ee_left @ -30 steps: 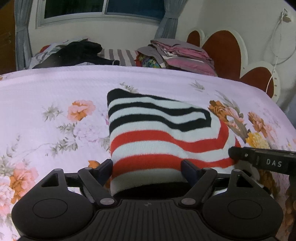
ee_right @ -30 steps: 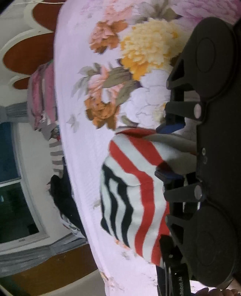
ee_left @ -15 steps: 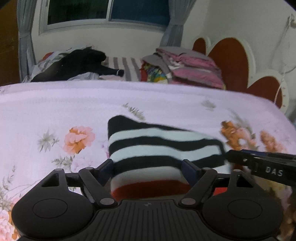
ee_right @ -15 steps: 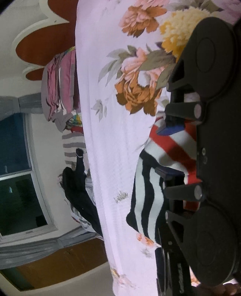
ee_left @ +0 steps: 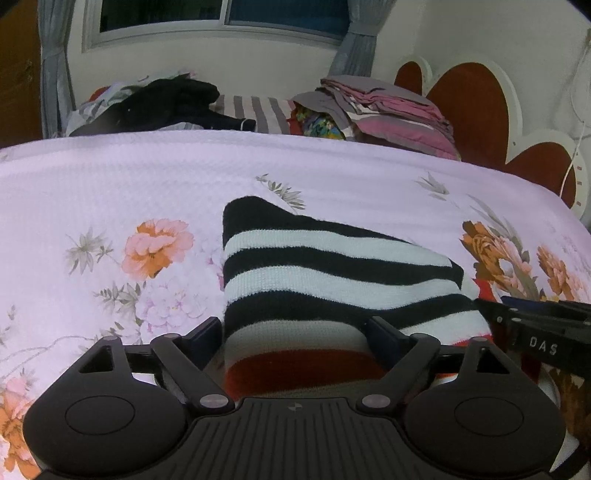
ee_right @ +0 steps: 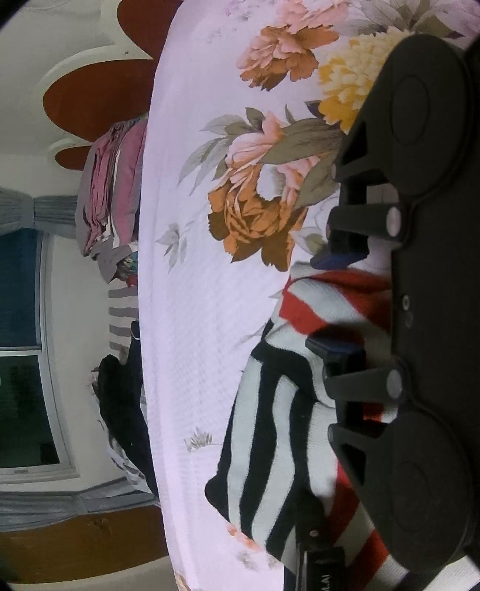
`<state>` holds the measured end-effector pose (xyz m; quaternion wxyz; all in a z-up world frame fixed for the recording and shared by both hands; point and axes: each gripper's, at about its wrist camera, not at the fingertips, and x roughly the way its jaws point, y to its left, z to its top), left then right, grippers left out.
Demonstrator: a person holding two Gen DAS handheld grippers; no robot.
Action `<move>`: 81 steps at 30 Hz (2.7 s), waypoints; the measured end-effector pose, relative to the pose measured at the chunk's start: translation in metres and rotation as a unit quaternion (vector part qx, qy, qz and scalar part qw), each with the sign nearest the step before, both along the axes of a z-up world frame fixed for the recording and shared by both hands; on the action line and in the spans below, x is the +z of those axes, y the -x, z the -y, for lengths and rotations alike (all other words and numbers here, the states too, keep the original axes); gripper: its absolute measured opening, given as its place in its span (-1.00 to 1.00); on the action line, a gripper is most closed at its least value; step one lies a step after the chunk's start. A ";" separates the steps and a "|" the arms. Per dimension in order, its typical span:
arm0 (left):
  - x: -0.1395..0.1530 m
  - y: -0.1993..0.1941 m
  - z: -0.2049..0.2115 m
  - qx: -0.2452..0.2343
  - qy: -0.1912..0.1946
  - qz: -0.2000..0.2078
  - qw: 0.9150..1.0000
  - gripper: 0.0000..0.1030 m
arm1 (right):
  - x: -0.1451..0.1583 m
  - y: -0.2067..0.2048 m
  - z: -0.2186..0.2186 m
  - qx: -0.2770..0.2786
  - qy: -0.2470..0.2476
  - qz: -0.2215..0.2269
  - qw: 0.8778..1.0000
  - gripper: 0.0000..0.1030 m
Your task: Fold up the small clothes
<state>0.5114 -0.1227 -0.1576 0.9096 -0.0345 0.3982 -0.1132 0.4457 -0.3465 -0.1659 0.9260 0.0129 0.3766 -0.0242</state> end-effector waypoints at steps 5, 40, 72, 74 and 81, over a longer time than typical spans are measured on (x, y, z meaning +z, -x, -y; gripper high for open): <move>0.005 0.004 0.002 -0.005 -0.022 0.011 1.000 0.65 | 0.015 0.009 0.006 0.003 -0.028 0.005 1.000 -0.22; 0.026 0.086 -0.020 -0.024 -0.007 0.001 1.000 0.67 | 0.023 0.117 -0.009 0.045 -0.050 -0.012 0.998 -0.42; 0.007 0.042 -0.016 -0.059 0.058 -0.089 0.993 0.79 | -0.004 0.069 0.035 -0.009 -0.243 -0.057 0.968 0.47; 0.000 0.037 -0.019 -0.055 0.082 -0.104 0.990 0.79 | -0.007 0.065 0.035 -0.003 -0.254 -0.054 0.966 0.36; -0.001 0.040 -0.014 -0.053 0.090 -0.096 0.990 0.63 | -0.012 0.059 0.035 0.005 -0.281 -0.056 0.958 0.00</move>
